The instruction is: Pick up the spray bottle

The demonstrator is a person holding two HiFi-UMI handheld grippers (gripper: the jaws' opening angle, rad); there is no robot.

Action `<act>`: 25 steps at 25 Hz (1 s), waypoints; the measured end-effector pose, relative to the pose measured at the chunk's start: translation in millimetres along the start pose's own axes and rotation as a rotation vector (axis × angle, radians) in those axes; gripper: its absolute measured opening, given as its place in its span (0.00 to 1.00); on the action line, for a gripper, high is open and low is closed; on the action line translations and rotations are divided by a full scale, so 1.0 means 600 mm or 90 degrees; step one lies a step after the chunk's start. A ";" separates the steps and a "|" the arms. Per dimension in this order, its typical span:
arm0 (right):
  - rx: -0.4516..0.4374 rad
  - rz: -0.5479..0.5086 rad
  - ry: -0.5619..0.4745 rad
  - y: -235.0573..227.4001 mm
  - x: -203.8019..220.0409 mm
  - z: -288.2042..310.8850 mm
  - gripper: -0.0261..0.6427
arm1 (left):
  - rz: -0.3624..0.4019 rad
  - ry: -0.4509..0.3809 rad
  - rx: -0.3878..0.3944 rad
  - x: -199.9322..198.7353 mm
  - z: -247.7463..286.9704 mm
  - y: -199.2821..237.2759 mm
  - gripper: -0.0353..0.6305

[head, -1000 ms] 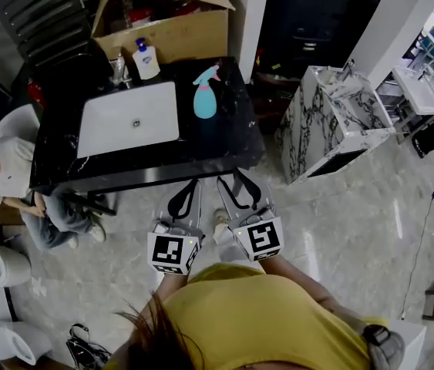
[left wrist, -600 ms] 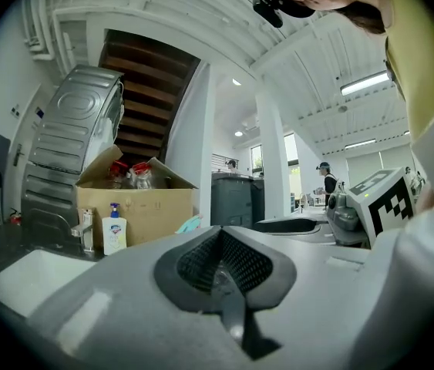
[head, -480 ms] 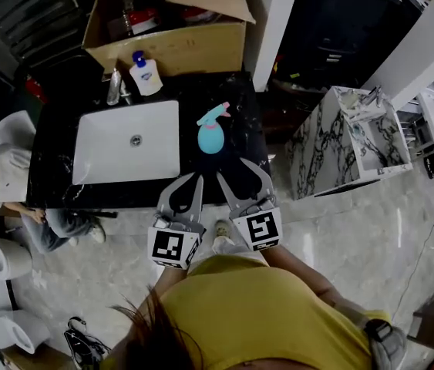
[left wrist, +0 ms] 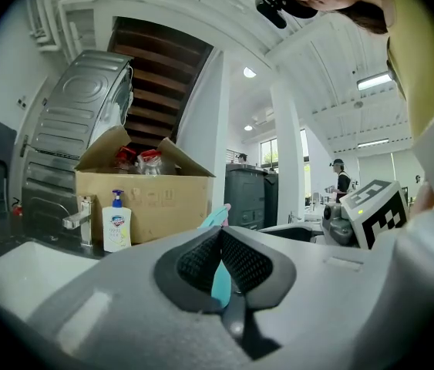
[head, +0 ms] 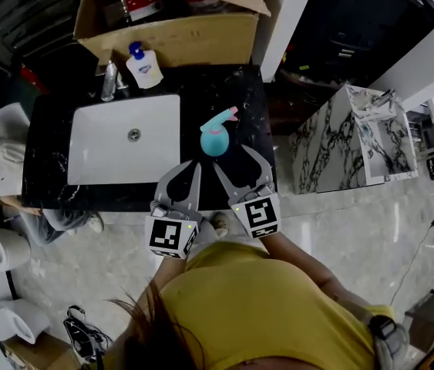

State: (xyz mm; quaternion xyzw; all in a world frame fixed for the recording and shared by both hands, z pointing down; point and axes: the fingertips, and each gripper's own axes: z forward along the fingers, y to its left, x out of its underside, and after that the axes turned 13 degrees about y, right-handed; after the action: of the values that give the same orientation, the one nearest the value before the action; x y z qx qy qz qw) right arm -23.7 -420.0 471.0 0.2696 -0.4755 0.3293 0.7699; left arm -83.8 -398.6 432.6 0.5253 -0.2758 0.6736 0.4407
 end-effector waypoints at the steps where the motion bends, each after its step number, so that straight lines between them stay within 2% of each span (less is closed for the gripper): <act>1: -0.001 0.004 0.007 -0.002 0.005 0.008 0.41 | -0.001 0.002 0.002 0.001 0.004 0.004 0.06; 8: -0.025 0.016 0.036 -0.001 0.036 0.065 0.49 | 0.006 0.037 0.038 0.013 0.043 0.026 0.06; 15: -0.012 0.023 0.086 -0.013 0.070 0.122 0.59 | 0.008 0.074 0.058 0.030 0.081 0.052 0.06; 25: -0.030 0.034 0.146 -0.017 0.099 0.192 0.62 | 0.005 0.101 0.066 0.044 0.104 0.081 0.06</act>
State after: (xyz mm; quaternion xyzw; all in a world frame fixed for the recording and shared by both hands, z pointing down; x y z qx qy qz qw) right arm -60.5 -495.5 570.2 0.1994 -0.3991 0.3667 0.8164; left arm -99.3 -464.8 480.7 0.4916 -0.2070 0.7282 0.4304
